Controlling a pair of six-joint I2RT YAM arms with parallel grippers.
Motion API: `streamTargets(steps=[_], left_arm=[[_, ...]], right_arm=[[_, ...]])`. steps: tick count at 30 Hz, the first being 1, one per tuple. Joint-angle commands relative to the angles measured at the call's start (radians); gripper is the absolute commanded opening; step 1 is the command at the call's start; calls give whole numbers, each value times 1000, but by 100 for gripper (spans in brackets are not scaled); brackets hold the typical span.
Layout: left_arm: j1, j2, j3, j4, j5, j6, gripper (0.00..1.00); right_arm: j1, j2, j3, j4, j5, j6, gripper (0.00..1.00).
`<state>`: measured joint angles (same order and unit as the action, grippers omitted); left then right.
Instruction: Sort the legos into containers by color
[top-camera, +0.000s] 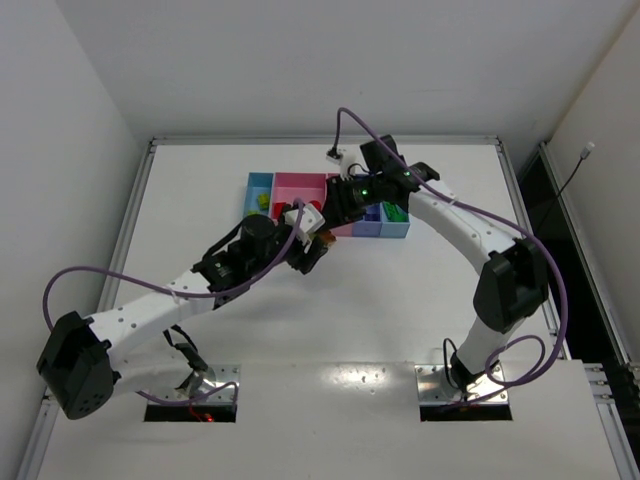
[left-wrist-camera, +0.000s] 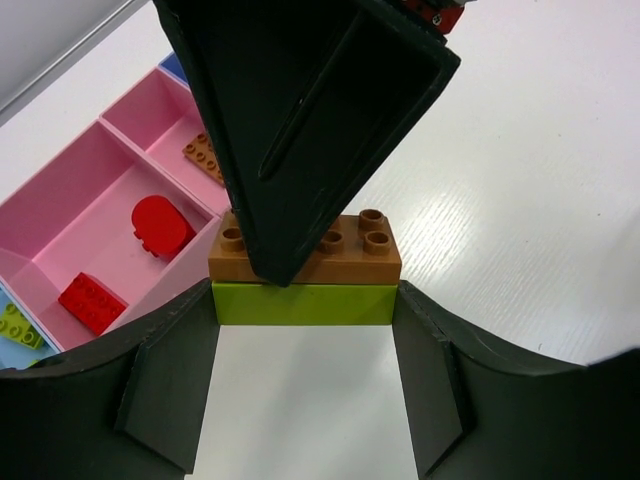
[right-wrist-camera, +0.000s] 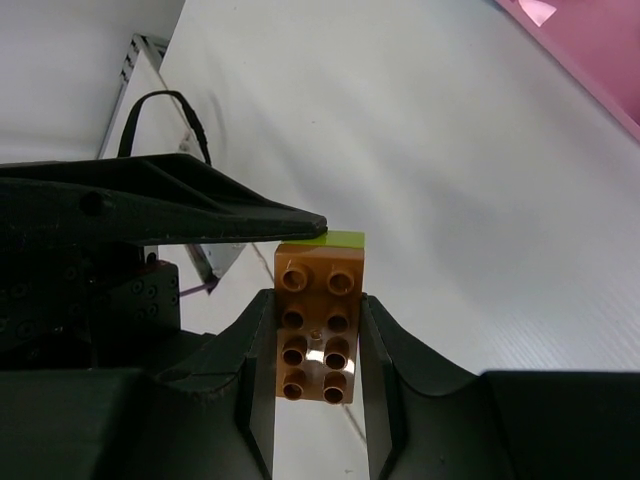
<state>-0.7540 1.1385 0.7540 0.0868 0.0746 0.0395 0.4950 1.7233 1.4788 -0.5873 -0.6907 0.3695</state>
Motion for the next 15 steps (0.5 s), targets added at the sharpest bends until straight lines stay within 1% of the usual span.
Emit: streamTargets(steps=[1, 10, 13, 15], left_arm=[[-7, 6, -77, -295, -47, -16, 0], [-7, -3, -87, -306, -67, -26, 0], [-7, -16, -78, -306, -67, -38, 0], [-7, -26, -68, -306, -67, -38, 0]], right_arm=[[-76, -91, 61, 92, 45, -4, 0], [-95, -91, 83, 92, 45, -4, 0], [-104, -102, 63, 92, 45, -4, 0], [-104, -102, 38, 92, 71, -13, 0]])
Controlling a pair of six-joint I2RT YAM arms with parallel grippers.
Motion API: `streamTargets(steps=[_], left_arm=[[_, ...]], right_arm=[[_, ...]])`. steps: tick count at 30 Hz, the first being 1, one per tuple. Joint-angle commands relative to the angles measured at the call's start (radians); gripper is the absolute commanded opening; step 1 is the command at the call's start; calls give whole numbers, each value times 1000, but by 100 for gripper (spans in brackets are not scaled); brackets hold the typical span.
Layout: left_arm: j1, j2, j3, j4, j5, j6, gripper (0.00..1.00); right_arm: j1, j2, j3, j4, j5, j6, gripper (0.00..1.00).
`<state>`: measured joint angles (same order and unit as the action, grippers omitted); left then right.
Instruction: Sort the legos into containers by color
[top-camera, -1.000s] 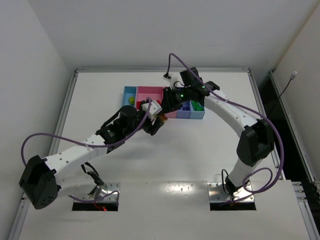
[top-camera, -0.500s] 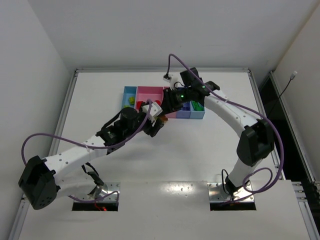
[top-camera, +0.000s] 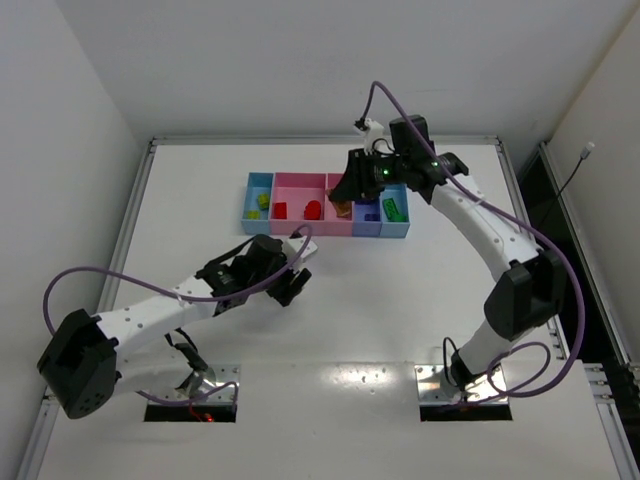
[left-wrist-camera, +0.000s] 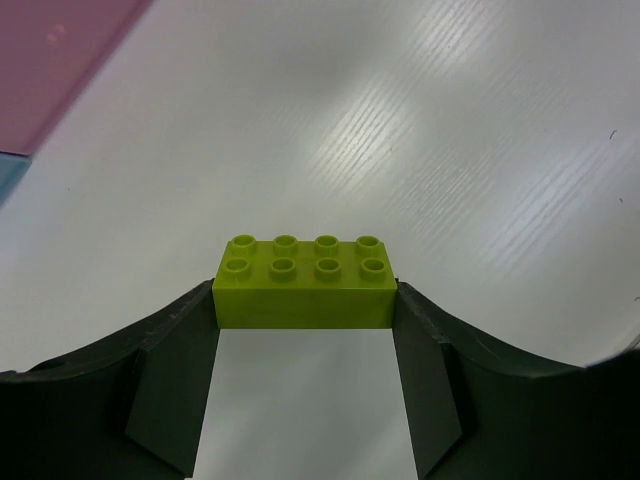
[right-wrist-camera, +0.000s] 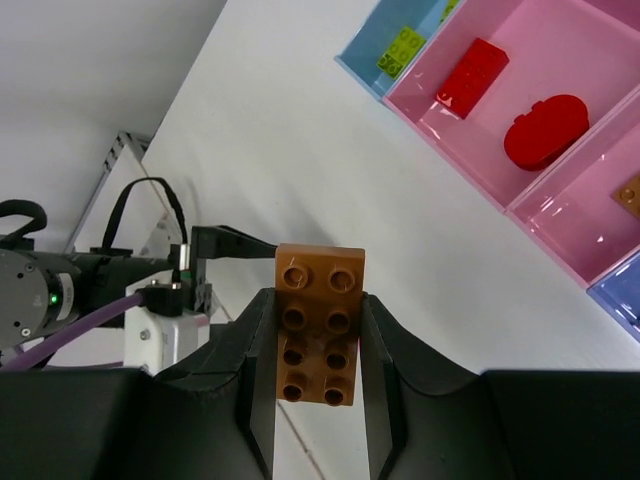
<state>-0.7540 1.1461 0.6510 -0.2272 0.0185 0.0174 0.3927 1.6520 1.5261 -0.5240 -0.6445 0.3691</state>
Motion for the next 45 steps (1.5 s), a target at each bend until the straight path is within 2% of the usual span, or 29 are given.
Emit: streamTargets(steps=[1, 7, 9, 12, 17, 22, 32, 36, 38, 42, 43, 45], left_arm=[[-7, -60, 35, 8, -11, -25, 0], [2, -125, 67, 43, -81, -77, 0], [2, -134, 108, 57, -175, -97, 0], [80, -120, 173, 90, -229, -145, 0], [160, -48, 300, 103, -244, -154, 0], [234, -19, 351, 103, -258, -134, 0], [282, -9, 371, 103, -215, -134, 0], [291, 12, 371, 103, -215, -134, 0], [301, 21, 371, 103, -215, -134, 0], [323, 46, 389, 82, -193, -143, 0], [323, 46, 389, 81, -184, -143, 0], [323, 55, 389, 81, -184, -143, 0]], right_arm=[[-11, -40, -27, 28, 34, -13, 0], [-32, -51, -83, 38, 202, 0, 0], [-41, -38, -83, 68, 246, 33, 0], [-41, 11, -83, 107, 259, 102, 0], [-20, 139, 32, 128, 281, 137, 0], [-20, 273, 117, 117, 310, 159, 0], [-20, 431, 223, 117, 335, 149, 0], [-20, 440, 232, 108, 379, 126, 13], [-20, 450, 232, 108, 391, 117, 16], [-20, 459, 232, 108, 402, 108, 28], [-20, 459, 232, 108, 402, 108, 40], [-20, 468, 232, 108, 391, 97, 48]])
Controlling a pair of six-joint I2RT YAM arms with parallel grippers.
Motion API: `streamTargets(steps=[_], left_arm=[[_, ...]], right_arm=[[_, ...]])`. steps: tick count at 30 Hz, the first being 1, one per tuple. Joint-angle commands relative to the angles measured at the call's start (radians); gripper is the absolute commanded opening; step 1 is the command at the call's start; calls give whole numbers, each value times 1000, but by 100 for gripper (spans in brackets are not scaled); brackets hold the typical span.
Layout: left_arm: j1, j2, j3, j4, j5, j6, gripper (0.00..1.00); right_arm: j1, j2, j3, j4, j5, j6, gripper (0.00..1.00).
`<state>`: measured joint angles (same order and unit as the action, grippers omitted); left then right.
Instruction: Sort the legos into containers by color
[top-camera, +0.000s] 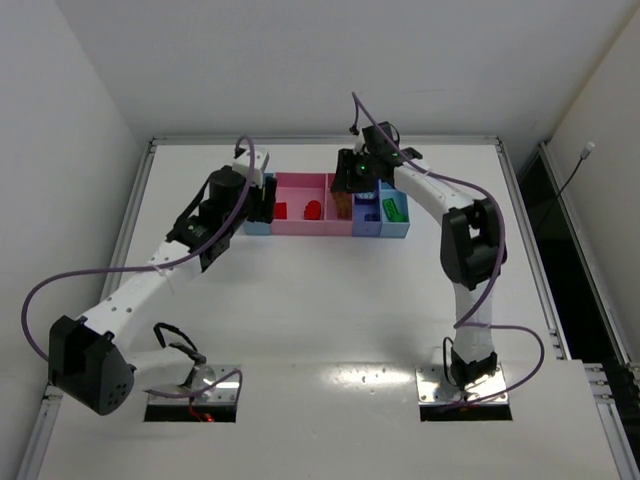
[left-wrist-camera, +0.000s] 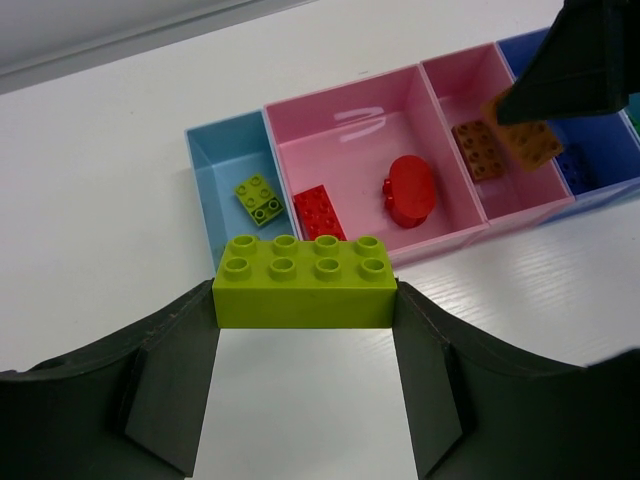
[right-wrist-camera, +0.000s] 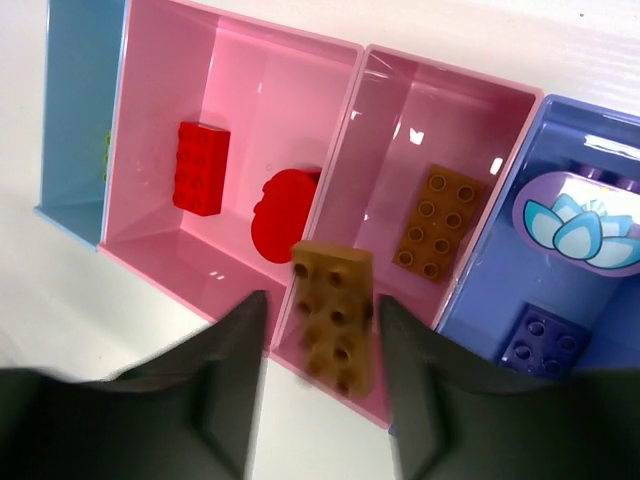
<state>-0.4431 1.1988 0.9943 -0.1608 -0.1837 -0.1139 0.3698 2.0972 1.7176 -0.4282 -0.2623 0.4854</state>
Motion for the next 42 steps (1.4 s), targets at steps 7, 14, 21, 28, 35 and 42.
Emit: streamTargets(steps=[7, 14, 21, 28, 35, 42], left_arm=[[50, 34, 46, 15, 50, -23, 0], [142, 260, 197, -82, 130, -62, 0], [185, 452, 316, -108, 132, -122, 0], [210, 570, 395, -149, 152, -132, 4], [219, 621, 414, -169, 122, -150, 22], [219, 621, 405, -169, 98, -150, 57]], right_arm=[[3, 23, 51, 23, 9, -28, 70], [3, -115, 19, 45, -26, -57, 71], [-17, -267, -32, 45, 23, -151, 74], [-65, -345, -87, 36, 44, -188, 75], [-97, -355, -116, 26, 12, -188, 75], [-106, -355, -116, 26, 3, -188, 75]])
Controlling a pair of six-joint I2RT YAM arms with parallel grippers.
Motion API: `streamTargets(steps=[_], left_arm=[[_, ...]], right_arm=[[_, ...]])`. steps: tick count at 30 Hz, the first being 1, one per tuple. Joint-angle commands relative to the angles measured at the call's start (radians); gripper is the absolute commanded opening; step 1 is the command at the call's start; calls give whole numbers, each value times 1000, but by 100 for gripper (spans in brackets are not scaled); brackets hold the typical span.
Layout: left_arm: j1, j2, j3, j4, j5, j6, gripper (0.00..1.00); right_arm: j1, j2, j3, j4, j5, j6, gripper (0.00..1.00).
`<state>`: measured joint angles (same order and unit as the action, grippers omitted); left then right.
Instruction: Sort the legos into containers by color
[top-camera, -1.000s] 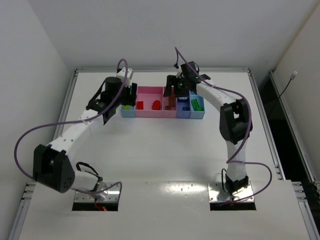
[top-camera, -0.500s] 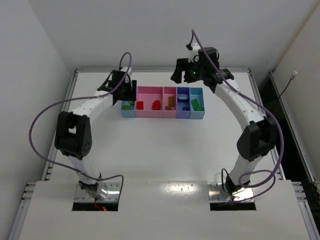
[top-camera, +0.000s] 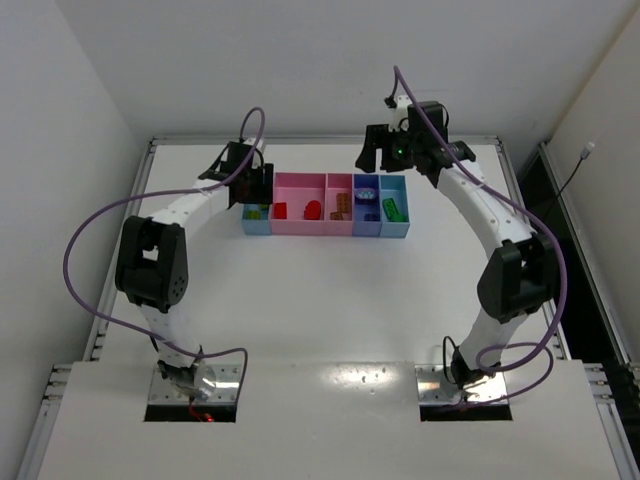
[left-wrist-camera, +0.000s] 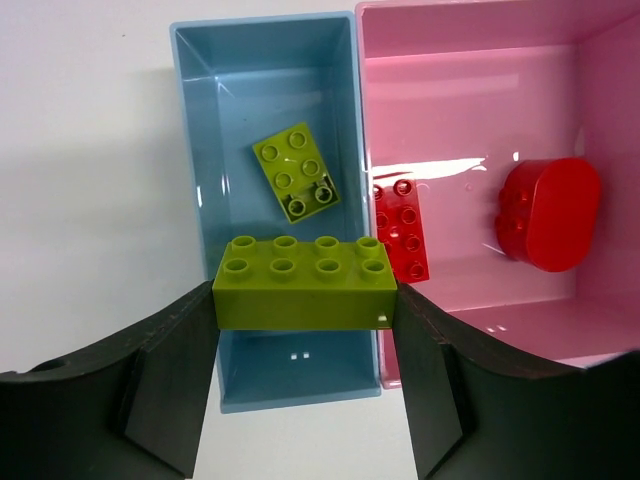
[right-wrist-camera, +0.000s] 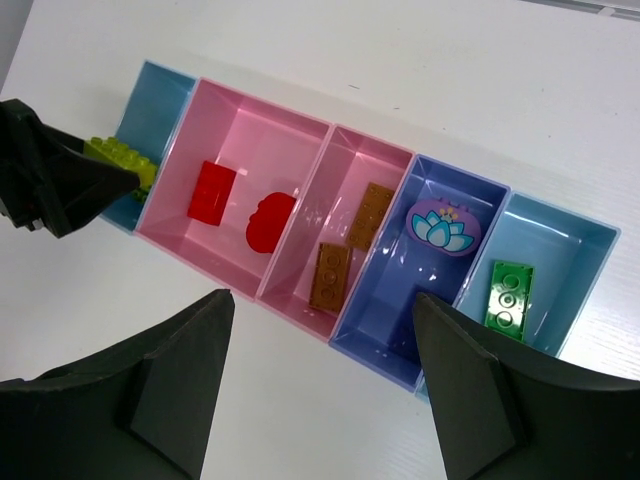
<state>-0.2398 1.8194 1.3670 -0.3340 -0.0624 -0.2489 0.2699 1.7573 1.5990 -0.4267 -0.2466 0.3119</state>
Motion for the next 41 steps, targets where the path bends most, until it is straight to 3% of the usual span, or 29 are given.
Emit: streamTargets(steps=[1, 5, 8, 12, 17, 26, 31, 41], left_arm=[[16, -9, 23, 4, -33, -15, 60], [25, -22, 14, 13, -33, -15, 76], [25, -32, 14, 13, -24, -15, 80], [25, -64, 4, 33, -1, 3, 95], [25, -146, 20, 43, 22, 3, 96], [118, -218, 70, -65, -20, 53, 100], [256, -218, 11, -76, 26, 33, 100], [352, -284, -206, 36, 26, 121, 100]], right_arm=[[-6, -15, 3, 25, -13, -14, 75], [-6, -15, -7, 25, -13, -14, 75], [-6, -15, -16, 34, -13, -14, 75], [-6, -15, -27, 34, -13, -14, 75], [-17, -33, -36, 34, 39, -23, 75], [-204, -127, -140, 34, 73, -115, 76], [-340, -194, -269, 68, 64, -229, 79], [-506, -214, -459, 129, -37, -293, 83]])
